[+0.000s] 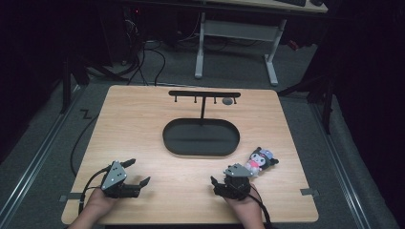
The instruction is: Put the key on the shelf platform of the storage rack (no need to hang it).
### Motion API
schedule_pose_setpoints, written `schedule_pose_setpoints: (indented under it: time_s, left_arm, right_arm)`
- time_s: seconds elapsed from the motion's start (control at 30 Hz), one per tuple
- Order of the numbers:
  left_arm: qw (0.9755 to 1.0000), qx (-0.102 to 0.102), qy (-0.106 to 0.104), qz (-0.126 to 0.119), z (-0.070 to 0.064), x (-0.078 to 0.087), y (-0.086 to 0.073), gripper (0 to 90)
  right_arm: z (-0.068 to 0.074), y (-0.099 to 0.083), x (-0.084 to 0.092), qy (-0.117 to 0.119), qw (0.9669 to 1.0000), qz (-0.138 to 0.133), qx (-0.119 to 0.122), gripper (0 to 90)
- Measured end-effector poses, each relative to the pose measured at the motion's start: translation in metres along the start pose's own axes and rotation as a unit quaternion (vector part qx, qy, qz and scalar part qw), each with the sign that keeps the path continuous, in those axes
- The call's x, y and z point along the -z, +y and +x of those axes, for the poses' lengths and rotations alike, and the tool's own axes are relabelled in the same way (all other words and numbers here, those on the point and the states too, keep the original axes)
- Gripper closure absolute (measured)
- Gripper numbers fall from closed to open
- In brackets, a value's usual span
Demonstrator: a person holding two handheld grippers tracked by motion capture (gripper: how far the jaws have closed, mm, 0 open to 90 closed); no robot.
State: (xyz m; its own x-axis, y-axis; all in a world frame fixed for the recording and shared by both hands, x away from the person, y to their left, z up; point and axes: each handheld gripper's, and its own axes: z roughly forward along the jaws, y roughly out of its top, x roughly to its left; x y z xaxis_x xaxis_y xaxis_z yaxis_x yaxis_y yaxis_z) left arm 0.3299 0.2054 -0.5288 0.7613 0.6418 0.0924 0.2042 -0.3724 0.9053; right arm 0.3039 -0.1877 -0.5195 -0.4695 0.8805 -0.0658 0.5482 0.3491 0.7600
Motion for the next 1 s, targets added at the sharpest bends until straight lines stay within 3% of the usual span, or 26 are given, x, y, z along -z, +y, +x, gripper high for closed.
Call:
schedule_pose_setpoints:
  time_s: [0.17, 0.4, 0.53, 0.67, 0.7, 0.8, 0.93, 0.97, 1.0]
  left_arm:
    - [0.9999, 0.011, 0.006, 0.004, 0.002, -0.001, 0.000, 15.4]
    - [1.0000, -0.005, 0.001, 0.001, -0.002, 0.001, 0.000, 15.4]
    - [1.0000, -0.005, 0.001, 0.001, -0.002, 0.000, 0.000, 15.4]
    - [1.0000, 0.000, 0.002, 0.001, 0.000, 0.000, 0.000, 15.4]
    - [1.0000, 0.007, 0.004, 0.000, 0.001, -0.001, 0.000, 15.4]
    - [1.0000, 0.006, 0.002, 0.001, 0.001, 0.000, 0.000, 15.4]
    - [1.0000, 0.002, 0.001, 0.002, 0.000, 0.000, 0.000, 15.4]
    - [1.0000, 0.001, 0.001, 0.003, 0.000, 0.000, 0.000, 15.4]
    - [1.0000, 0.001, 0.001, 0.003, 0.000, 0.000, 0.000, 15.4]
  right_arm:
    - [-0.004, -0.002, 0.002, 0.002, 1.0000, -0.003, -0.006, 26.7]
    - [-0.003, -0.001, 0.009, -0.001, 0.9998, -0.018, -0.009, 31.0]
    - [-0.002, -0.002, 0.020, -0.001, 0.9993, -0.035, -0.014, 48.4]
    - [-0.005, -0.002, 0.027, -0.007, 0.9988, -0.045, -0.020, 58.5]
    - [-0.009, -0.005, 0.032, -0.012, 0.9984, -0.048, -0.029, 70.7]
    - [-0.021, -0.010, 0.047, -0.038, 0.9966, -0.059, -0.043, 87.2]
    - [-0.034, -0.016, 0.059, -0.065, 0.9939, -0.061, -0.064, 90.0]
    - [-0.043, -0.022, 0.067, -0.088, 0.9916, -0.061, -0.073, 90.0]
    - [-0.045, -0.024, 0.069, -0.096, 0.9905, -0.060, -0.077, 90.0]
